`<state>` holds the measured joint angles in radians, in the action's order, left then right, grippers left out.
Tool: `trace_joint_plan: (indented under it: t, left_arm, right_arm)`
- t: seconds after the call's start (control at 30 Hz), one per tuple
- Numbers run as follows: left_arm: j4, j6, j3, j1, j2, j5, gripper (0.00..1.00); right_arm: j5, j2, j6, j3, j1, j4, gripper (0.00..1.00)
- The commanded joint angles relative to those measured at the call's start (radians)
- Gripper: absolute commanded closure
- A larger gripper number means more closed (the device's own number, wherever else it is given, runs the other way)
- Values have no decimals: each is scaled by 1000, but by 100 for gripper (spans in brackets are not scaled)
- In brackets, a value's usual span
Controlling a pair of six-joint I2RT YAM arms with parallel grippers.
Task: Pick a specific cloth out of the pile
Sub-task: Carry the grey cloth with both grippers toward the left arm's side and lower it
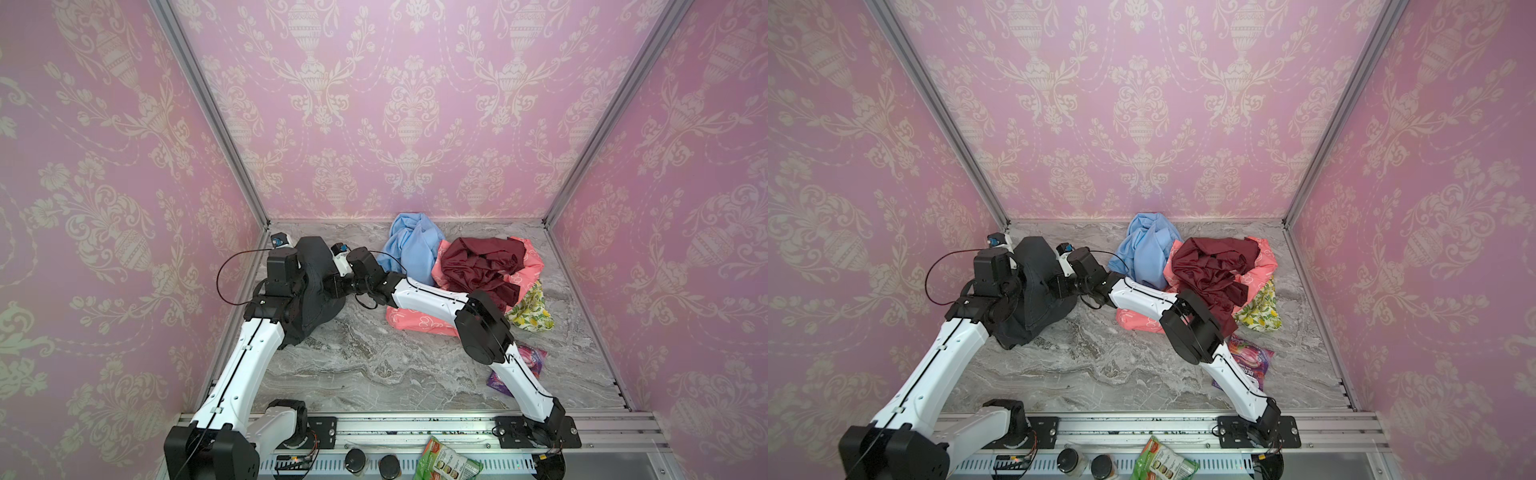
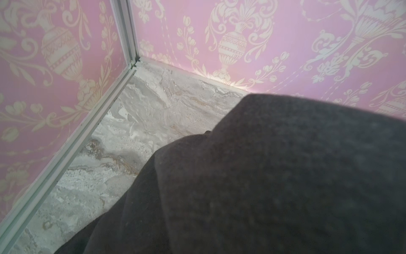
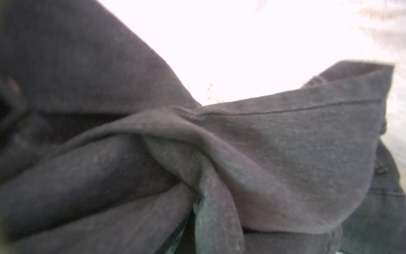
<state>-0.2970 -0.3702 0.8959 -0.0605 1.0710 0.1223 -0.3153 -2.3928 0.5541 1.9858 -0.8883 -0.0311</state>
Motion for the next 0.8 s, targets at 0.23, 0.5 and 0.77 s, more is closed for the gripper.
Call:
trace_joint_plan:
  t: [0.23, 0.5, 0.77]
  left_arm:
    - [-39, -150, -102, 47, 6, -36, 100]
    - [-58, -169, -111, 63, 97, -116, 100]
    - [-91, -131, -87, 86, 208, -161, 99]
  right_arm:
    - [126, -179, 38, 148, 10, 255, 100]
    - [176, -330, 79, 368, 15, 401, 100]
    - [194, -390, 184, 393, 42, 351, 92]
